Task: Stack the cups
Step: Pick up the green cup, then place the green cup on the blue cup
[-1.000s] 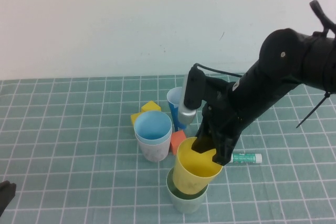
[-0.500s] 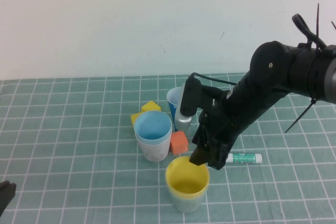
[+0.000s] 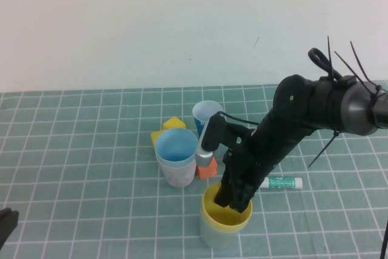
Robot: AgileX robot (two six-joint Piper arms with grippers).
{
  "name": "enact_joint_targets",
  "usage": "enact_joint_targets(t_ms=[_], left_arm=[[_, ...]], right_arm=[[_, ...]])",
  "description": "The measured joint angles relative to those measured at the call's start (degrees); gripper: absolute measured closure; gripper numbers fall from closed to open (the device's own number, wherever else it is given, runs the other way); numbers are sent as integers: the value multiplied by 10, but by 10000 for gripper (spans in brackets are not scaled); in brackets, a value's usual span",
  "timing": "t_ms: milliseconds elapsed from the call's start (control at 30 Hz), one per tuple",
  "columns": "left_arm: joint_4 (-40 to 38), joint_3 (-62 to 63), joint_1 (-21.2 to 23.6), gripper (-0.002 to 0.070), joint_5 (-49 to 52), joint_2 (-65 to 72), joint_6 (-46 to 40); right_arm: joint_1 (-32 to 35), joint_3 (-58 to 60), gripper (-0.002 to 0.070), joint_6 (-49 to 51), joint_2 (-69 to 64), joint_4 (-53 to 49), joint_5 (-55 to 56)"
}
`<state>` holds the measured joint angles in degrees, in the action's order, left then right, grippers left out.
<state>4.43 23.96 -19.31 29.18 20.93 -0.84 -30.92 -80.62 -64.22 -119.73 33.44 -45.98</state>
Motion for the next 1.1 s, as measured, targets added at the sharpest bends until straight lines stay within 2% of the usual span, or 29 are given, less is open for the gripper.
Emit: enact_joint_targets(t_ms=[67,133,333,500,667,1100], left_arm=[[0,0,0,676,0,0,0],[0,0,0,677,0,0,0],[0,0,0,677,0,0,0],[-2,0,0,677,0,0,0],[-2,0,0,677,-1,0,1],[-4,0,0,676,-1,0,1]], right_arm=[[0,-7,594,-1,0,13,-3],[0,-25,628,0,0,19,-24],[-5,-168,633,17,0,26,-117],[-7,-317,633,40,-1,20,-123],[-7,-422,633,100,-33,-77,-134],[-12,-440,633,120,-120,-137,-153]])
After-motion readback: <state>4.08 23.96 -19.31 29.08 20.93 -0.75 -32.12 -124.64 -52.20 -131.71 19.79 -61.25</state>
